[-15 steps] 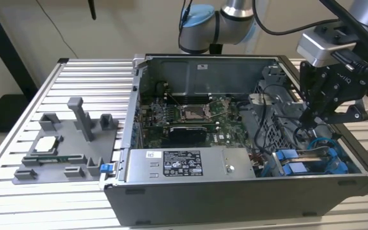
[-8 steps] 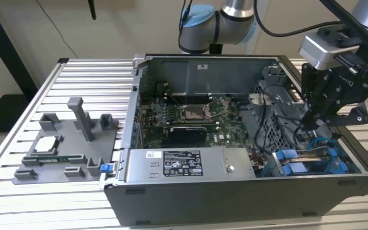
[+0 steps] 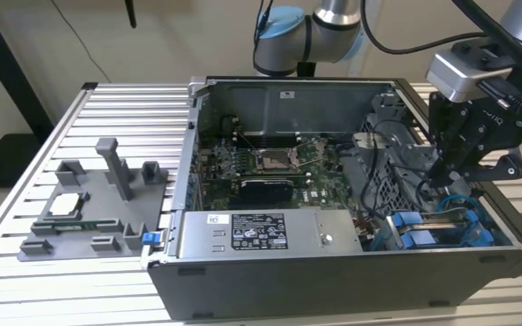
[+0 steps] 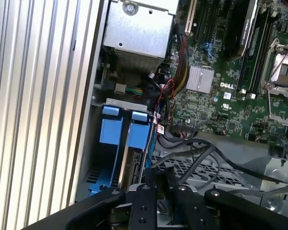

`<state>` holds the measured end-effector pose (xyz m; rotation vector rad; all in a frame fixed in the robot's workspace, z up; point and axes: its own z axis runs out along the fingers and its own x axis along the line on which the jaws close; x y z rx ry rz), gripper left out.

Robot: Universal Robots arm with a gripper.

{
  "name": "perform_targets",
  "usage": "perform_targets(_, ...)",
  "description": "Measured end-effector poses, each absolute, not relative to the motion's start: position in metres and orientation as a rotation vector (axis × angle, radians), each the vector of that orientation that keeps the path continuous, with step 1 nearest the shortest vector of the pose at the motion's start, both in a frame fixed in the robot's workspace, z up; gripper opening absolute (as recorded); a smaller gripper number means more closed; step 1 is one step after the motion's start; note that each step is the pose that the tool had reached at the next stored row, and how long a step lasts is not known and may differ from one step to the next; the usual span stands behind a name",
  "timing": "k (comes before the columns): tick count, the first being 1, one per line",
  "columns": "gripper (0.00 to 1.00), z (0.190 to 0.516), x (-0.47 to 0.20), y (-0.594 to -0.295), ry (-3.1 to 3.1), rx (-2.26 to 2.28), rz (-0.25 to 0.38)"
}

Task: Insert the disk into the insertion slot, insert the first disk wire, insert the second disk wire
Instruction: 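Insert the first disk wire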

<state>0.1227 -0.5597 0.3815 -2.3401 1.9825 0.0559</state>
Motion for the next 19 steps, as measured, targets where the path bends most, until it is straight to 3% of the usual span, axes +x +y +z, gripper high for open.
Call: perform_targets(19,0.0,0.375,0.128,-0.572,2.005,-2.33,0.068)
